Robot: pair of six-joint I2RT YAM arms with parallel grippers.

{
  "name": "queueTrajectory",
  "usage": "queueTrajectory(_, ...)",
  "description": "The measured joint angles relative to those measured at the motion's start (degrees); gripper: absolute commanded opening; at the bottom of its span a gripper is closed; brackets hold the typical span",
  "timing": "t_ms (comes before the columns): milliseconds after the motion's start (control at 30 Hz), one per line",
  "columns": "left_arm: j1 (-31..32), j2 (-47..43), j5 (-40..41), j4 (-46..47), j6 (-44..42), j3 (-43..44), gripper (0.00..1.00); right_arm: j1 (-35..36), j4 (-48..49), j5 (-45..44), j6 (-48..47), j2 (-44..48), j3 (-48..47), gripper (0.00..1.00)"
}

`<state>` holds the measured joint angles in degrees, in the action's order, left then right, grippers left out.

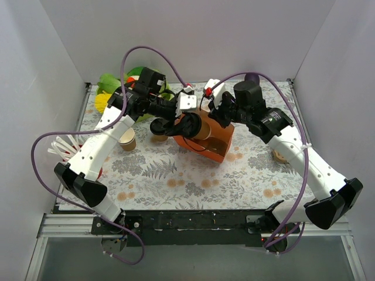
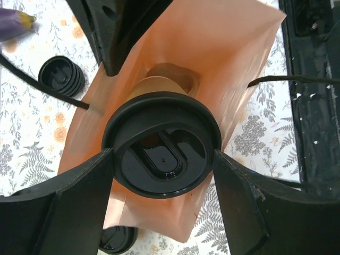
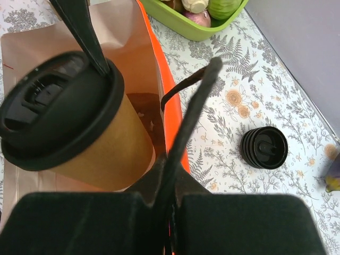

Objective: Pack the takeout coffee

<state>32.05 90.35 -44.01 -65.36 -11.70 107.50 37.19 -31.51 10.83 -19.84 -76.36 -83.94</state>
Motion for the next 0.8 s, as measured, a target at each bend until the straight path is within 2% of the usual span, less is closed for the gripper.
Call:
queueTrajectory(300,5.2,2.8,11.7,1.6,0.7,-1.6,0.00,2.1,-0.4,-4.5,0.2,0.8,0.2,0.01)
queueTrajectory(633,7.9,-5.4,22.2,17.2,5.2,-18.0,0.00,4.9,-3.1,-10.3,3.3,2.3,3.5,0.01)
queueTrajectory(800,9.7,-9.7,23.9,21.7,4.1,-25.4,0.00,5.2,0.5,-13.4,7.1,2.4,4.2,0.01)
